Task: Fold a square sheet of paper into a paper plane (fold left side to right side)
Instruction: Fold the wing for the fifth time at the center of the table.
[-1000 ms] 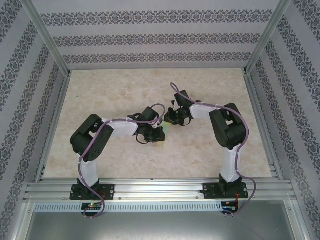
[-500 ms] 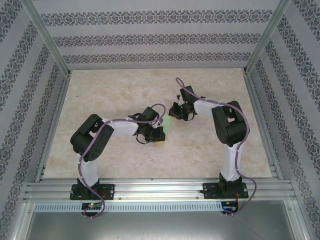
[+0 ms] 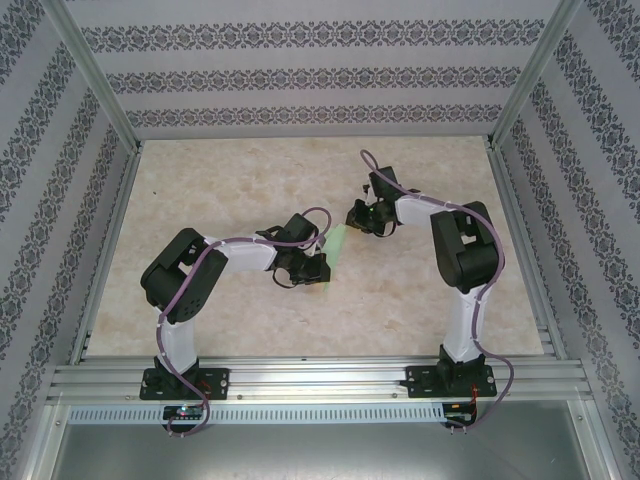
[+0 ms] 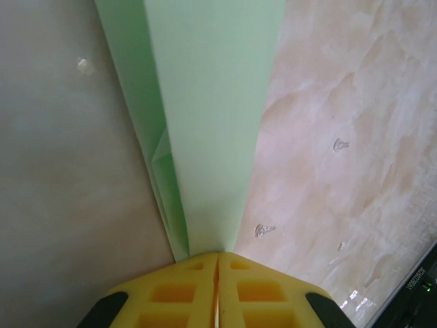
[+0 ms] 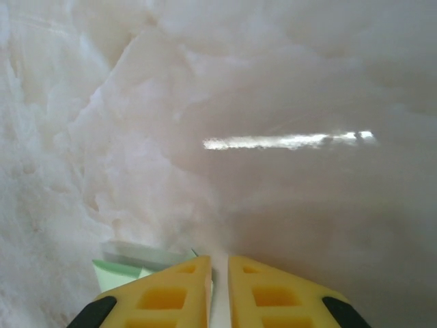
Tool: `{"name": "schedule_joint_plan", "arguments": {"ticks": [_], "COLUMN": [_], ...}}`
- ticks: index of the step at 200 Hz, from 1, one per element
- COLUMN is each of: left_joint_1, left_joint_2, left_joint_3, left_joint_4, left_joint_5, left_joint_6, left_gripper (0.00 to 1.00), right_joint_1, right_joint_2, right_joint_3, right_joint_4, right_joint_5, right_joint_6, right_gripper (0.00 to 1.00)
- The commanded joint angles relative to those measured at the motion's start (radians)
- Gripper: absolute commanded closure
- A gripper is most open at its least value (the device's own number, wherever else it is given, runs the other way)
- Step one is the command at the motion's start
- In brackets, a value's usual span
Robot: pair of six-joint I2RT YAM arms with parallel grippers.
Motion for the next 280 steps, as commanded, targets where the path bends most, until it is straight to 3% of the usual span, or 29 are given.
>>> {"name": "schedule_joint_plan", "arguments": {"ticks": [1,34,68,134,218,280], "left_joint_1": [-0.032,-0.034,-0.035,-0.035,-0.035,-0.034], "left_joint_2": [0.062,0.059,0.062,0.03,-0.154,-0.068], "left_joint_3": [-0.033,-0.033,-0.028,-0.034,-0.024,0.07], "left_joint_4": [-0.116,-0.116,-0.116,-0.094,-0.048,-0.032], "left_joint_5": [-0.047,-0.049,-0.05,-0.049,-0.045,-0.024], "left_joint_6": [0.026,0.027,0.029,0.038,0.068,0.102], "left_gripper": [0.9,0.9,0.9,0.9,0.86,0.85], "right_joint_1": [-0.009,0.024,0.111,0.141,0.138,0.138], "right_joint_2": [-0.117,-0.197,-0.164,0.007,0.055,0.052], "right_joint_3": [-0.044,-0.134,-0.174,-0.112,-0.113,-0.105], "right_joint_4": [0.006,0.055,0.159,0.124,0.085,0.078], "right_joint_5": [0.038,-0.041,-0.136,-0.089,-0.067,-0.071], "right_joint_6": [-0.035,-0.001,0.107,0.146,0.114,0.111], "right_gripper": [0.83,0.83,0.83,0.83,0.84,0.84]}}
